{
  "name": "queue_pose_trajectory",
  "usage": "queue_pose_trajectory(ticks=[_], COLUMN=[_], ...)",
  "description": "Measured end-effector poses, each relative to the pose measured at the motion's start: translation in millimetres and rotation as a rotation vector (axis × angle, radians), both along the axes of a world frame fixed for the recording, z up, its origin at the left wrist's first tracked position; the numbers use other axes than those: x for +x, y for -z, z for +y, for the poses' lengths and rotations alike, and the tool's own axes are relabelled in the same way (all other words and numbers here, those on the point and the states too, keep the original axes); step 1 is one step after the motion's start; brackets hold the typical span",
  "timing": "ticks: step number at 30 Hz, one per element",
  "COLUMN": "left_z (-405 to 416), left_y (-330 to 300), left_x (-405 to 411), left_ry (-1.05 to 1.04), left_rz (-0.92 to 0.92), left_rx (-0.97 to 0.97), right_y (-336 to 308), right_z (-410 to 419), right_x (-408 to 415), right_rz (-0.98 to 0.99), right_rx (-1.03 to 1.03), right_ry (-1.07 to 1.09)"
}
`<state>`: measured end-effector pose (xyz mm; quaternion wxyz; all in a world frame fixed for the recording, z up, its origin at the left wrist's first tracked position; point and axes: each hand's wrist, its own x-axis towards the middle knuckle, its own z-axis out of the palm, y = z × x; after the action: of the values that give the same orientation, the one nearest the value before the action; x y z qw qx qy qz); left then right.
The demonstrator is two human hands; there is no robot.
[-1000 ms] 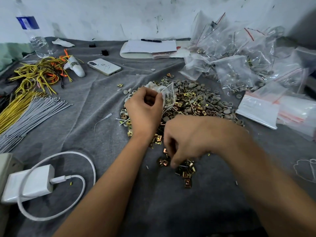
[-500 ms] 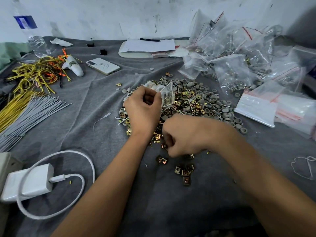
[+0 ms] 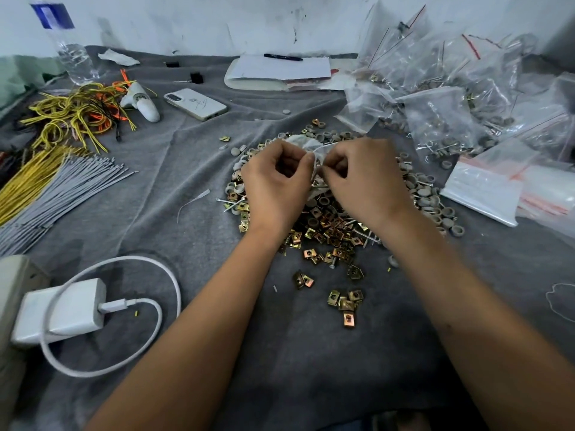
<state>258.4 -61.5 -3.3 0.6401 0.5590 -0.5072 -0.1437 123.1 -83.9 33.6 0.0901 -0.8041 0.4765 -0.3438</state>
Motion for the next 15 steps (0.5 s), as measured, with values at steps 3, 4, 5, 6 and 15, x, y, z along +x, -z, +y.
queue_pose_trajectory(ticks=[3, 4, 5, 6, 15], left_z=[0.2, 0.3, 0.4, 0.0, -4.3], left_y=[0.6, 0.8, 1.1, 1.1, 1.9], left_x=[-0.9, -1.1, -0.9, -0.2, 6.8], left_ry=[-0.028, -0.051, -0.078, -0.109, -0.213], left_rz=[-0.011, -0.016, -0.016, -0.009, 0.054], left_rx=[-0.019, -0.028, -0.039, -0.051, -0.055], right_y=[-1.5, -3.0, -5.4, -8.7, -11.7], right_z=[0.9, 1.6, 2.4, 3.1, 29.3], right_x=[-3.3, -4.6, -6.6, -9.2, 8.7], right_rz=[-0.057, -0.079, -0.087, -0.075, 0.656], right_rx=[0.022, 0.021, 0.014, 0.016, 0.463], right_ry=[0.008, 0.002, -0.012, -0.039, -0.489])
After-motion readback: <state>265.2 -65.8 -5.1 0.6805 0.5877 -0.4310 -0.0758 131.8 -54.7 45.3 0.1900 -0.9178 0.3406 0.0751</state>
